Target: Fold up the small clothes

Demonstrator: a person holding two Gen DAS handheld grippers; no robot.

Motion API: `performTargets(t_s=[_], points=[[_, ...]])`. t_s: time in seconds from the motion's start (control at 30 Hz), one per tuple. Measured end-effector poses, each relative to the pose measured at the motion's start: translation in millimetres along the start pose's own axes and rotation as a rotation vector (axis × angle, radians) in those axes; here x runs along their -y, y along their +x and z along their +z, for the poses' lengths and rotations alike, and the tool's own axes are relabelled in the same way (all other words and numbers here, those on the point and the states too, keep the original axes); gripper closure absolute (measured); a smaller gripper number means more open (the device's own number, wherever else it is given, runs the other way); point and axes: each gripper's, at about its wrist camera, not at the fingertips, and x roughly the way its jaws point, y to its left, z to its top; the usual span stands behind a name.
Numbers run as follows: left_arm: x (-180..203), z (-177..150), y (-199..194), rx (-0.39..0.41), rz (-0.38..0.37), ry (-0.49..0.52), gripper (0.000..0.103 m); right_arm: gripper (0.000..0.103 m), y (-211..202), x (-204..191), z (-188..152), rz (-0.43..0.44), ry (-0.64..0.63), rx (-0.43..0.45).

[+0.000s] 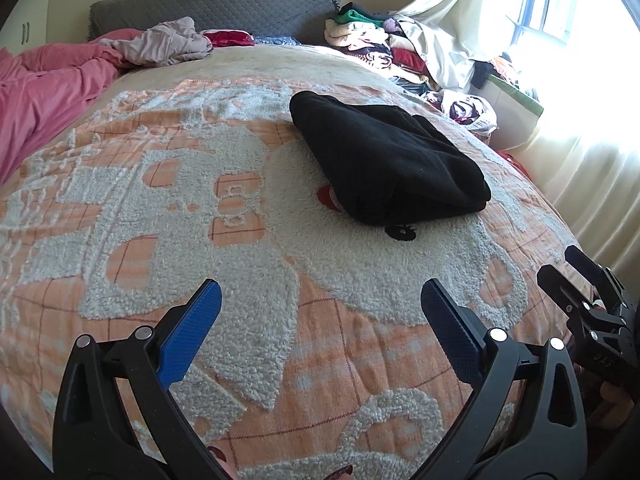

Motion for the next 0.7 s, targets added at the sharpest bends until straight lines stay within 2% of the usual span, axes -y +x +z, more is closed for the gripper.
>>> performTargets(t_s=[0.7], points=[[1.8,-0.4,0.3,-0.021,0.038,-0.011,0.009,0.004,10.5,5.6,-5.6,0.007,0.027,-0.034]])
